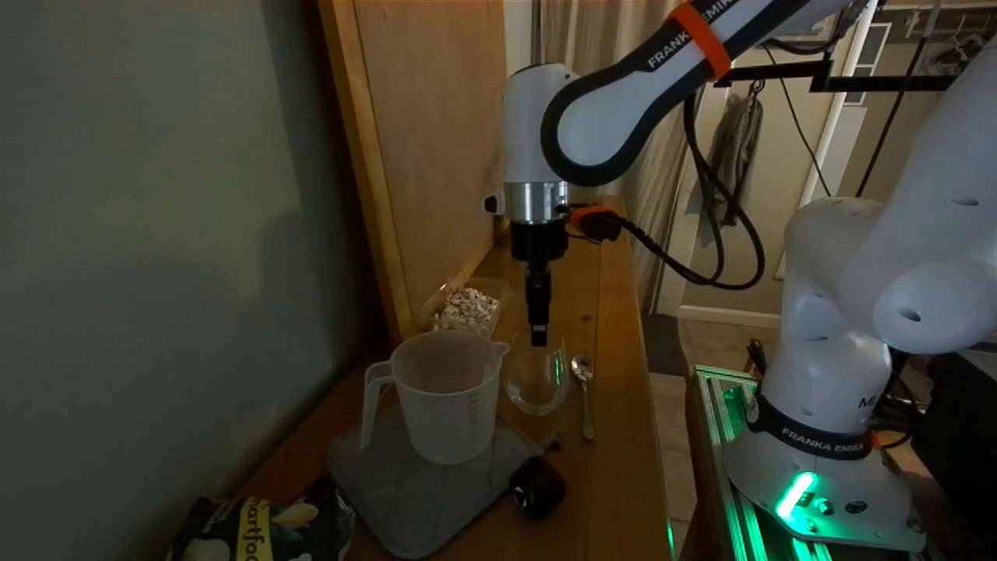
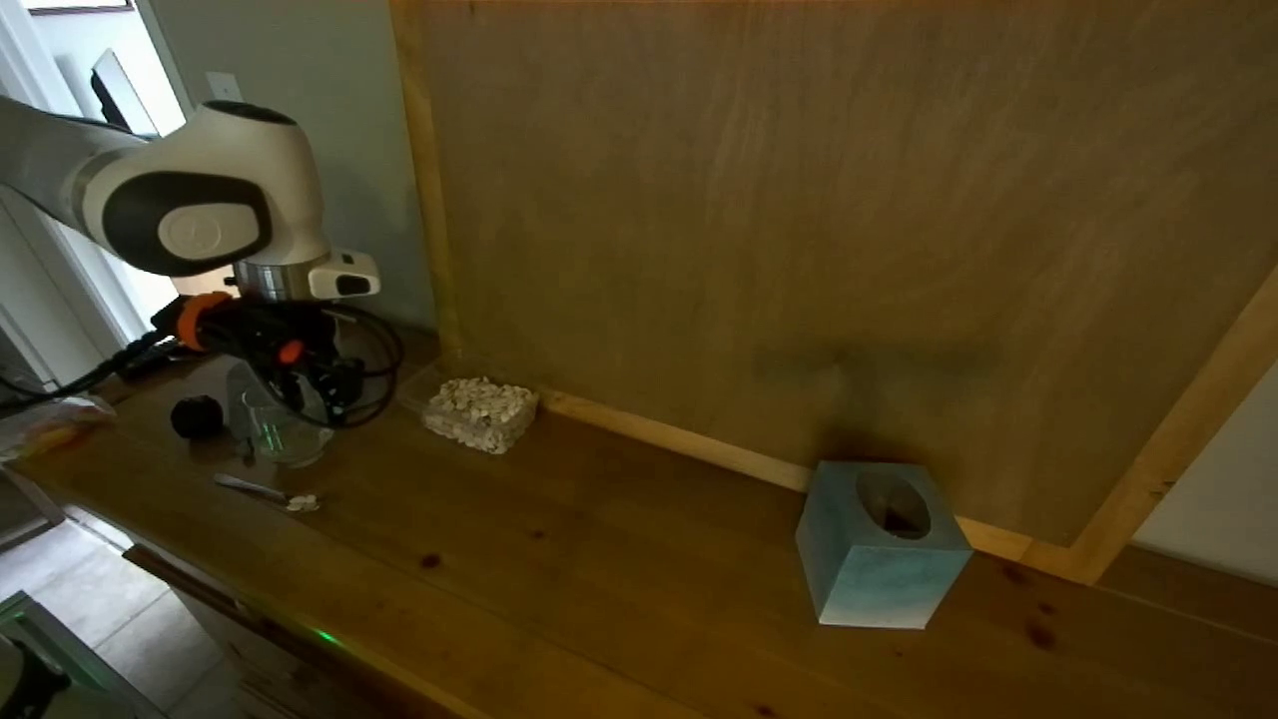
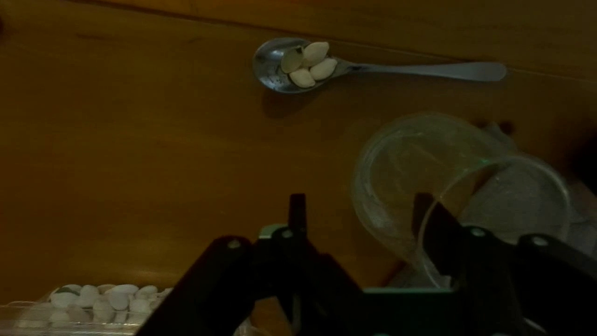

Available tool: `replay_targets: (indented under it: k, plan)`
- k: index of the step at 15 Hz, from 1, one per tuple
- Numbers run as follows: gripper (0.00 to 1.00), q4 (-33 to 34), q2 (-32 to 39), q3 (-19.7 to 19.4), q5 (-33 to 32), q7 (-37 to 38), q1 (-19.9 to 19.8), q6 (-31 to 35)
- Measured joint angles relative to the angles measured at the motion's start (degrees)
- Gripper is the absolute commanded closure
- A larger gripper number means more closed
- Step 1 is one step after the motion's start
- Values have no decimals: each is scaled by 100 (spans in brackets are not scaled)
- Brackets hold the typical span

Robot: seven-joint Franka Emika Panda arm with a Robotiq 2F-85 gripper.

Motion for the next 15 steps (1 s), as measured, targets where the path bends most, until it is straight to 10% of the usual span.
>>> replay_targets:
  k: [2,4,8,9,10,12,15]
  plan:
    - [76,3,15,2,40,-25,0,11]
    - [38,7,29,7,74,-45,3,22]
    - [17,15,57,10,128,-89,9,24]
    - [25,16,64,10,146,-102,11,24]
    - [55,18,69,10,165,-117,14,24]
    - [52,25,81,12,181,-132,23,24]
    - [75,43,102,16,183,-135,33,24]
